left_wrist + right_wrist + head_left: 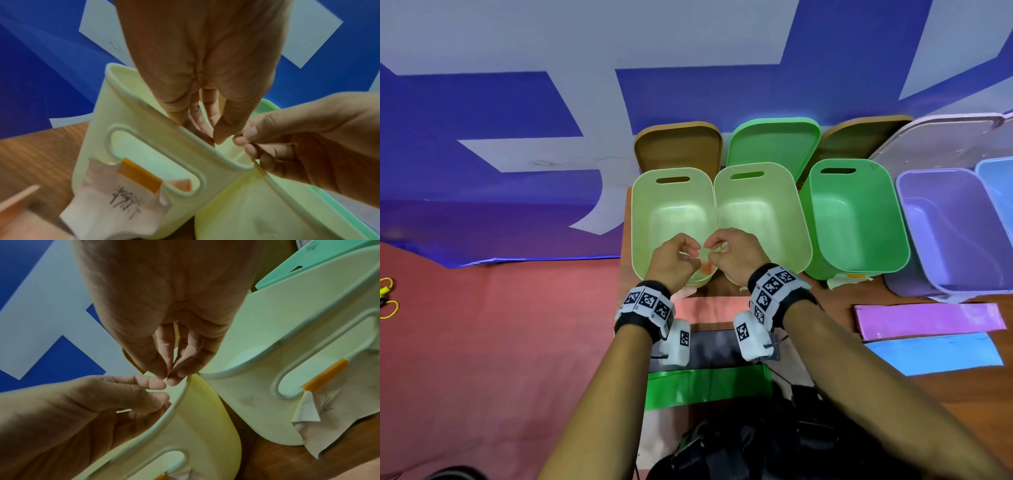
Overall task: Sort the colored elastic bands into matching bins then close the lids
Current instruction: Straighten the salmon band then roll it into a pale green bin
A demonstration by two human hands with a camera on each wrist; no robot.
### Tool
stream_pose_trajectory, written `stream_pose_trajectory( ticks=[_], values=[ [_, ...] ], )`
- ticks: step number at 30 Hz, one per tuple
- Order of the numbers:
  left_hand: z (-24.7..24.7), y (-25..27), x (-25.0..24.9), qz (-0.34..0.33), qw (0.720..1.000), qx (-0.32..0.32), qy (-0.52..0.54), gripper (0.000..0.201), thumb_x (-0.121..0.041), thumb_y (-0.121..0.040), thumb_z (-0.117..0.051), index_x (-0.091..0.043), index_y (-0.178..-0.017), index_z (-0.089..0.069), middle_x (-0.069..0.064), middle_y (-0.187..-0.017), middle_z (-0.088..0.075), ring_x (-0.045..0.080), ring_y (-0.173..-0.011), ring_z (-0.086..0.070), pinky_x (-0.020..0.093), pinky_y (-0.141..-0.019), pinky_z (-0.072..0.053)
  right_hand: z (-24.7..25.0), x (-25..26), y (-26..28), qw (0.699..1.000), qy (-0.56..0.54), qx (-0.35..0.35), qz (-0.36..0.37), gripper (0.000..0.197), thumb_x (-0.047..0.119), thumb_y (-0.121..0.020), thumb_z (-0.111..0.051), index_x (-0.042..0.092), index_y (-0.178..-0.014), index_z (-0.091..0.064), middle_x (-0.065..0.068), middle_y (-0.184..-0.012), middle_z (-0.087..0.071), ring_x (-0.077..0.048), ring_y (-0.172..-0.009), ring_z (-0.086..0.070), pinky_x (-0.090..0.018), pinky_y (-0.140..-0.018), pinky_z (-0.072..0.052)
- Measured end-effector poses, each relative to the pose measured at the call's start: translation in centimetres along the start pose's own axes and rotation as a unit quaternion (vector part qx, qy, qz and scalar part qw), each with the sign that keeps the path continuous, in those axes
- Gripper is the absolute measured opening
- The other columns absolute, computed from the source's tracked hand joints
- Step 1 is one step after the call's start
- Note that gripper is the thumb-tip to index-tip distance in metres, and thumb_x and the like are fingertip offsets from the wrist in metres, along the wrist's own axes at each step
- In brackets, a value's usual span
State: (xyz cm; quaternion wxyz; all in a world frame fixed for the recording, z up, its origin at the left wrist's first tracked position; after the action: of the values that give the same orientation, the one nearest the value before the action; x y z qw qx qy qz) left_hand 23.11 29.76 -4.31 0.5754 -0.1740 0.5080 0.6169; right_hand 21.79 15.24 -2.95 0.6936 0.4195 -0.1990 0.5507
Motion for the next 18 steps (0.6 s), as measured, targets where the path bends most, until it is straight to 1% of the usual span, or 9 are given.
stream_pose_trajectory(
  ticks=[2, 6, 9, 11, 13, 14, 15, 17, 18],
  values=[
    [-0.1, 0.1, 0.0, -0.005, 1.000, 0.001, -0.007, 0.023, 0.001, -0.080, -0.065, -0.018, -0.094, -0.065, 0.000, -0.093, -0.067, 0.014, -0.079, -0.066, 0.019, -0.069, -0.049, 0.2, 0.1, 0.3, 1.000, -0.001, -0.002, 0.002, 0.019, 0.008, -0.083, -0.063, 0.019, -0.097, -0.071, 0.006, -0.097, -0.066, 0.005, -0.075, -0.053, 0.000, -0.063, -0.035],
    [0.1, 0.9, -0.3, -0.014, 1.000, -0.003, -0.027, 0.021, 0.000, -0.081, -0.063, -0.018, -0.093, -0.066, -0.001, -0.090, -0.067, 0.015, -0.079, -0.066, 0.022, -0.075, -0.050, 0.2, 0.7, 1.3, 1.000, -0.015, 0.004, 0.012, 0.019, 0.005, -0.082, -0.061, 0.020, -0.089, -0.071, 0.007, -0.084, -0.066, -0.005, -0.077, -0.058, 0.000, -0.062, -0.037],
    [0.8, 2.0, -0.6, -0.024, 0.999, -0.015, -0.029, 0.019, -0.002, -0.081, -0.063, -0.018, -0.090, -0.066, -0.001, -0.087, -0.068, 0.018, -0.081, -0.067, 0.025, -0.079, -0.051, 0.0, 1.3, 2.2, 1.000, -0.023, 0.011, 0.005, 0.021, 0.008, -0.081, -0.060, 0.025, -0.089, -0.069, 0.004, -0.084, -0.067, -0.009, -0.080, -0.062, -0.012, -0.069, -0.045],
    [1.2, 3.0, -0.5, -0.030, 0.999, -0.023, -0.027, 0.017, -0.004, -0.083, -0.063, -0.019, -0.089, -0.066, -0.003, -0.084, -0.067, 0.015, -0.078, -0.065, 0.020, -0.074, -0.050, -0.4, 1.9, 3.1, 0.999, -0.027, 0.016, 0.008, 0.020, 0.009, -0.081, -0.060, 0.026, -0.087, -0.069, 0.002, -0.084, -0.069, -0.013, -0.083, -0.066, -0.022, -0.076, -0.052],
    [1.9, 4.1, -0.1, -0.033, 0.998, -0.034, -0.030, 0.015, -0.006, -0.084, -0.064, -0.020, -0.089, -0.066, -0.005, -0.082, -0.065, 0.011, -0.073, -0.062, 0.014, -0.067, -0.047, -1.0, 2.7, 4.0, 0.999, -0.031, 0.020, 0.017, 0.016, 0.010, -0.082, -0.061, 0.024, -0.086, -0.069, 0.002, -0.083, -0.069, -0.016, -0.083, -0.068, -0.027, -0.081, -0.054],
    [2.4, 4.6, 0.2, -0.035, 0.998, -0.037, -0.026, 0.014, -0.006, -0.084, -0.064, -0.020, -0.089, -0.066, -0.005, -0.080, -0.065, 0.011, -0.072, -0.062, 0.017, -0.067, -0.048, -1.4, 3.1, 4.4, 0.999, -0.029, 0.022, 0.022, 0.014, 0.011, -0.083, -0.062, 0.021, -0.087, -0.070, 0.003, -0.082, -0.068, -0.016, -0.083, -0.068, -0.028, -0.081, -0.055],
    [2.9, 5.2, 0.5, -0.037, 0.998, -0.041, -0.019, 0.014, -0.006, -0.084, -0.065, -0.020, -0.088, -0.067, -0.004, -0.079, -0.065, 0.013, -0.072, -0.062, 0.024, -0.068, -0.053, -1.9, 3.5, 4.9, 0.999, -0.026, 0.025, 0.027, 0.012, 0.011, -0.084, -0.062, 0.019, -0.088, -0.071, 0.005, -0.080, -0.068, -0.016, -0.083, -0.068, -0.028, -0.081, -0.055],
    [3.9, 6.3, 1.3, -0.032, 0.998, -0.046, -0.007, 0.018, -0.004, -0.083, -0.063, -0.021, -0.084, -0.067, 0.002, -0.077, -0.065, 0.023, -0.072, -0.064, 0.040, -0.071, -0.057, -3.2, 4.1, 5.5, 0.999, -0.010, 0.036, 0.033, 0.013, 0.012, -0.084, -0.061, 0.017, -0.090, -0.072, 0.006, -0.080, -0.067, -0.015, -0.084, -0.066, -0.027, -0.079, -0.054],
    [4.2, 6.9, 1.9, -0.028, 0.999, -0.044, -0.004, 0.020, -0.002, -0.084, -0.062, -0.021, -0.082, -0.066, 0.008, -0.077, -0.066, 0.030, -0.073, -0.064, 0.044, -0.071, -0.057, -3.9, 4.1, 5.8, 0.999, 0.003, 0.042, 0.031, 0.014, 0.014, -0.085, -0.061, 0.018, -0.090, -0.073, 0.006, -0.083, -0.069, -0.015, -0.085, -0.066, -0.026, -0.077, -0.053]
  ],
)
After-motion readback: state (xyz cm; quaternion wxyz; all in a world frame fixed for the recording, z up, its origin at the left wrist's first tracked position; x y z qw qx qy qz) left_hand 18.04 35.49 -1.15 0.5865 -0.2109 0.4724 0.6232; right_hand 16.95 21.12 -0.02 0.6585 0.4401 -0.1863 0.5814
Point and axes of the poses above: each hand's wrist, its own y-axis away from the middle knuckle, its own z-axis out of the back of the hand, x = y × z, the point moved 9 cm from there along -y, towards the middle knuckle
